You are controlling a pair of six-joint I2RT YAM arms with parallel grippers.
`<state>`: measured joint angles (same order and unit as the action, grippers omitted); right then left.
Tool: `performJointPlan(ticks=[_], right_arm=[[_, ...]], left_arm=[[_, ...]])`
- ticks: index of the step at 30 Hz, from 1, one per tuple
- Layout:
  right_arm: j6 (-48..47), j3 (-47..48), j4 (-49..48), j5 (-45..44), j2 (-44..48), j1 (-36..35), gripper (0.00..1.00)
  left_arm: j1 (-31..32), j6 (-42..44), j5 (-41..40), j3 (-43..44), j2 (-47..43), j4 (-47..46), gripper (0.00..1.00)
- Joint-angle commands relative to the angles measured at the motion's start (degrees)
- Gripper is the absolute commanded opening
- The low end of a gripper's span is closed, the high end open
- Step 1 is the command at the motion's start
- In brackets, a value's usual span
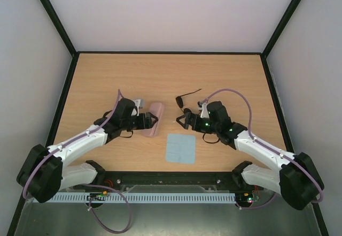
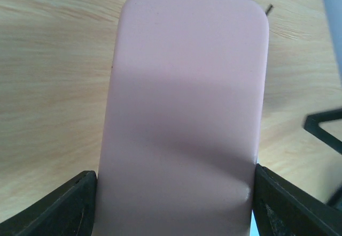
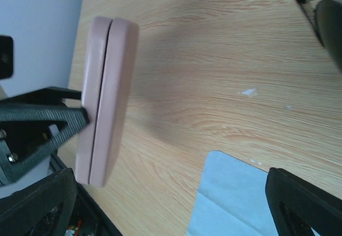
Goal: Organize the sunglasses
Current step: Open the sunglasses case.
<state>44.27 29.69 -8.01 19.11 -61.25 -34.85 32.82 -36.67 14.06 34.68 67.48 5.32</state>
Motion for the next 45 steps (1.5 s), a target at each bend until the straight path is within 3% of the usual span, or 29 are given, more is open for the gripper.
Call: performJointPlan(ticks=[1,7,13,45], right_arm=[[2.42,0.31,-7.57,3.98,-2.93,-0.45,0.95],[3.93,2.13,-12.03,5.23,-7.17,-1.76,0.69],[3.92,5.12,-12.88,4.92,-11.84,-3.79,0.65],[2.63,10.08,-12.72,1.61,-19.64,-7.69,0.69]], left_arm=[[-0.08,-6.30,9.77,-3.54,-2.82,-11.29,0.43],[-0.12,-8.61,11.25,-5.13,-5.58,-13.79,0.42],[-0.09,-8.36,10.65,-4.88,-6.89,-12.34,0.42],[-0.11,-7.96,10.53,-3.04,-8.56,-9.60,0.39]])
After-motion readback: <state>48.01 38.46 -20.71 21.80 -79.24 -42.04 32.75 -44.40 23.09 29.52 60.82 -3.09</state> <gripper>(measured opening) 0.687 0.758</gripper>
